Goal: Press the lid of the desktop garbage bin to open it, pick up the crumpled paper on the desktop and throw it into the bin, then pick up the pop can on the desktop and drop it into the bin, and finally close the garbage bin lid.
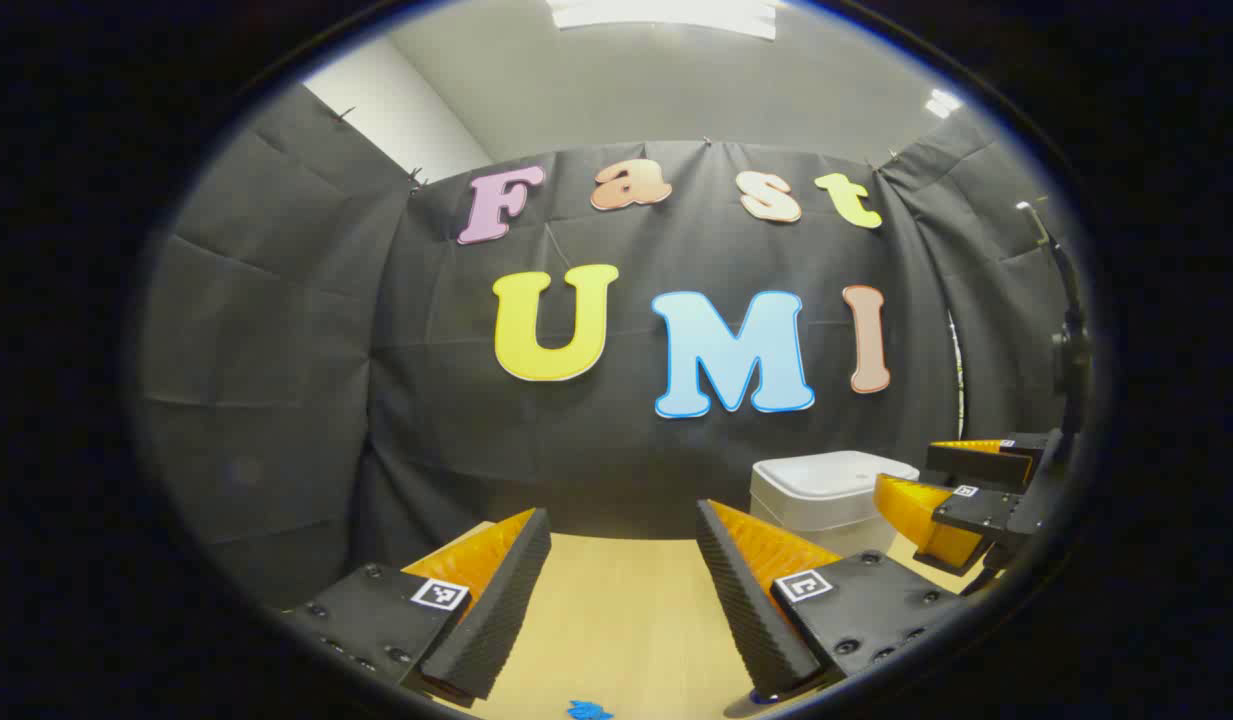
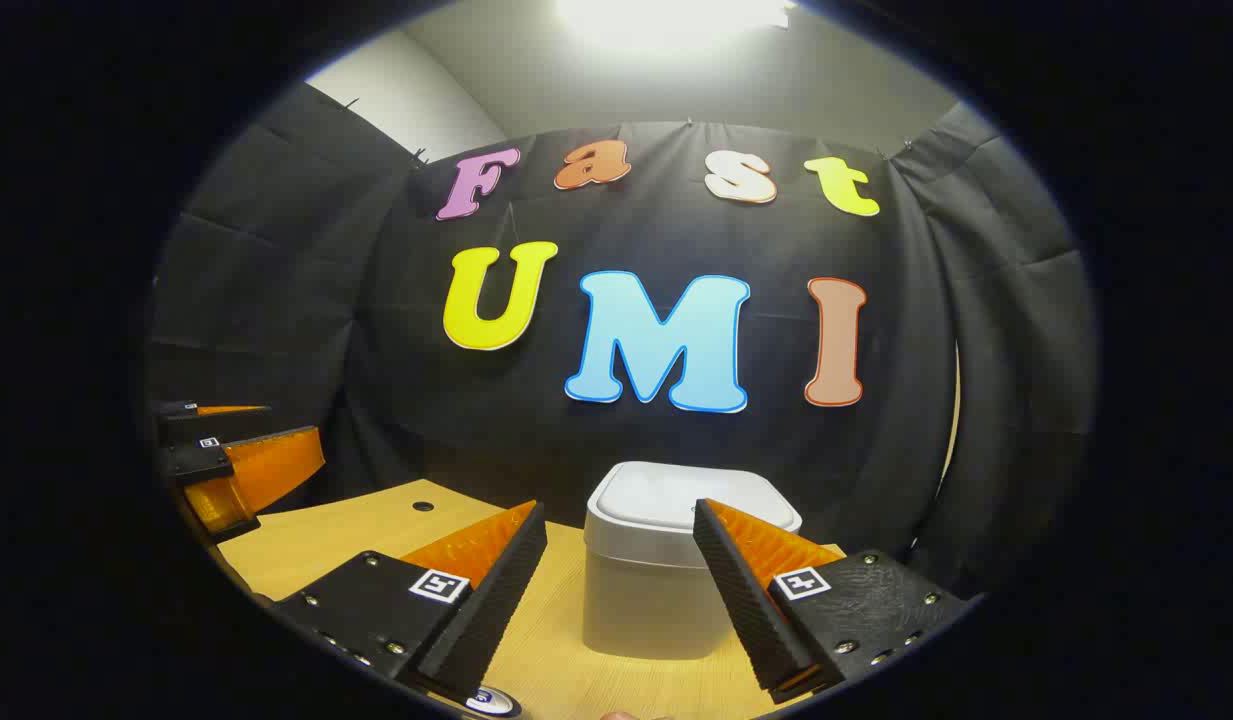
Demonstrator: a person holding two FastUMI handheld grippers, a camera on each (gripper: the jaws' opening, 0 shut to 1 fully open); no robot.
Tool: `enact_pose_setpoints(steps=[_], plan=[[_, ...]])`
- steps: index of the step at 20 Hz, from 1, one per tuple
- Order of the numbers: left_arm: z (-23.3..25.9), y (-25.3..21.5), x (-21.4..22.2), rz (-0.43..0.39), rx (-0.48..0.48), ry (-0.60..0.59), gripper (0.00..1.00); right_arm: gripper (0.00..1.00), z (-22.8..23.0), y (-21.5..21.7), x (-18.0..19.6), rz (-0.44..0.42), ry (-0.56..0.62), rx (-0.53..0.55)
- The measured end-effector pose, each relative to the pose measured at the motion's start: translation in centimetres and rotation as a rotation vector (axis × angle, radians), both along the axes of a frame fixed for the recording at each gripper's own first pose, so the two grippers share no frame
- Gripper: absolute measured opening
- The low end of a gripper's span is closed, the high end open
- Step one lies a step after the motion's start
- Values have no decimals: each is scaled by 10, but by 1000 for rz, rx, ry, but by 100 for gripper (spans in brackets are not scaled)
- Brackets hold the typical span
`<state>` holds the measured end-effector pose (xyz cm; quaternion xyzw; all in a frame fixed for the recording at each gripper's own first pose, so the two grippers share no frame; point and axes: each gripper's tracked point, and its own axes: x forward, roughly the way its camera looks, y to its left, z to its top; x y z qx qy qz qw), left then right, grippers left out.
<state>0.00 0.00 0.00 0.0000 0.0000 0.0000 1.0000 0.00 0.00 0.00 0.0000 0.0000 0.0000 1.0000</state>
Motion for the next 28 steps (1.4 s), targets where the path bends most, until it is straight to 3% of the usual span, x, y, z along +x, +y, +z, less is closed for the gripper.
enact_pose_setpoints(steps=[1, 4, 11, 19, 22, 25, 26, 28], plan=[[1, -1, 1, -4, -3, -2, 95, 95, 3, -2, -1, -6, -7, -1], [0, -2, 5, -13, -10, -4, 99, 95, 5, -9, -1, -34, -7, -1], [-1, 3, 25, -21, -12, -9, 96, 95, 0, -24, -11, -79, 20, -14], [-10, -2, 42, -43, 1, 26, 99, 95, -4, -42, 10, -119, 31, 9], [-10, -5, 44, -50, 14, 29, 99, 62, -7, -51, 21, -150, 35, 11], [-14, -7, 46, -59, 13, 42, 99, 49, -14, -50, 35, -140, 56, 41], [-17, -7, 45, -60, 12, 48, 99, 36, -15, -51, 39, -128, 62, 59], [-21, -6, 46, -58, 9, 60, 99, 34, -17, -49, 48, -114, 65, 70]])
